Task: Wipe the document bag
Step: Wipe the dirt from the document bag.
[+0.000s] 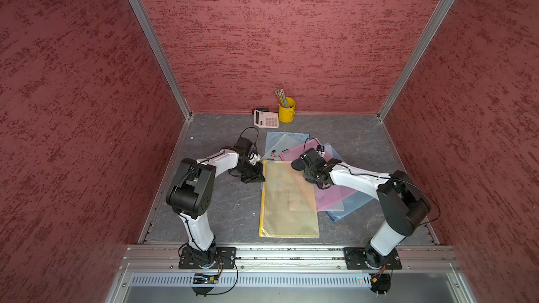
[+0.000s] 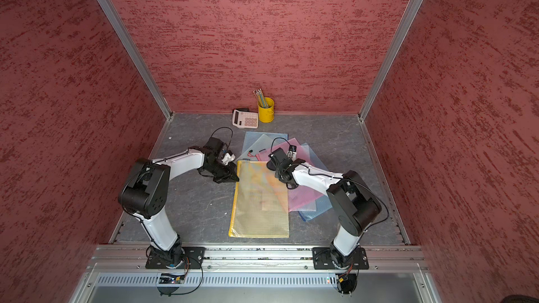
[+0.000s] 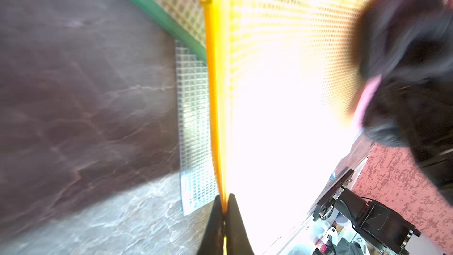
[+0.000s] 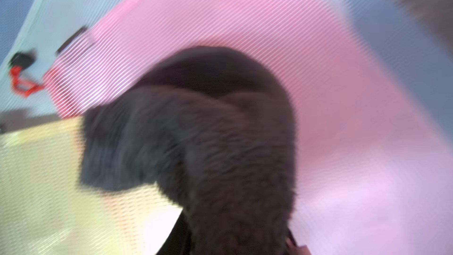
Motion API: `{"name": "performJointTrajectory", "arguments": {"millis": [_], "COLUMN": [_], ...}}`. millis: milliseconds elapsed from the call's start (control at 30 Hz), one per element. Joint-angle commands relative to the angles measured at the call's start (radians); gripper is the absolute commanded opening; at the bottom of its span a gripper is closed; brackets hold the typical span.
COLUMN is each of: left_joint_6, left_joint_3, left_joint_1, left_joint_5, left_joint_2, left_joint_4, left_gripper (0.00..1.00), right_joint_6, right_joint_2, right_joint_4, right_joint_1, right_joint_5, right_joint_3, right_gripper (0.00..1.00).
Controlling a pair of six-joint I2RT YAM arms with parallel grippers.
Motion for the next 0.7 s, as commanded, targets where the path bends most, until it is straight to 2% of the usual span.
{"name": "performJointTrajectory", "arguments": {"millis": [0,100,200,433,667], "left_joint_6": [-0.012,-0.023,-0.018,0.0,0.049], "left_joint_3": [-0.007,-0.008,-0.006,-0.001,0.035], "left_joint_1": [0.003,0.003,0.005,0.011,0.019], "left_joint_5": [0.019,0.017,0.016,0.011,-0.017], "left_joint_2": [-0.025,-0.03,-0.027,-0.012,0.002], "left_joint_4": [0.013,0.021,0.018,0.005,-0.038], "left_gripper": [0.0,0.0,0.0,0.0,0.0], "right_joint_6": [-0.068,-0.048,0.018,0.295,0.569], "right_joint_2": [-0.033,0.021,0.105,0.2,0.088], "right_joint_4": [-0.052,-0.12,-0.114,0.098,0.127], "right_joint_1": [0.112,0.258,0.37,0.468,0.548], "right_joint_5": [0.04,0.036,-0.024,-0.151,-0.191], "right_joint_3": [0.115,0.244,0.261,-0.033,-0.284], "right_gripper": [0.3,0.3,0.3,0.29,0.29]}}
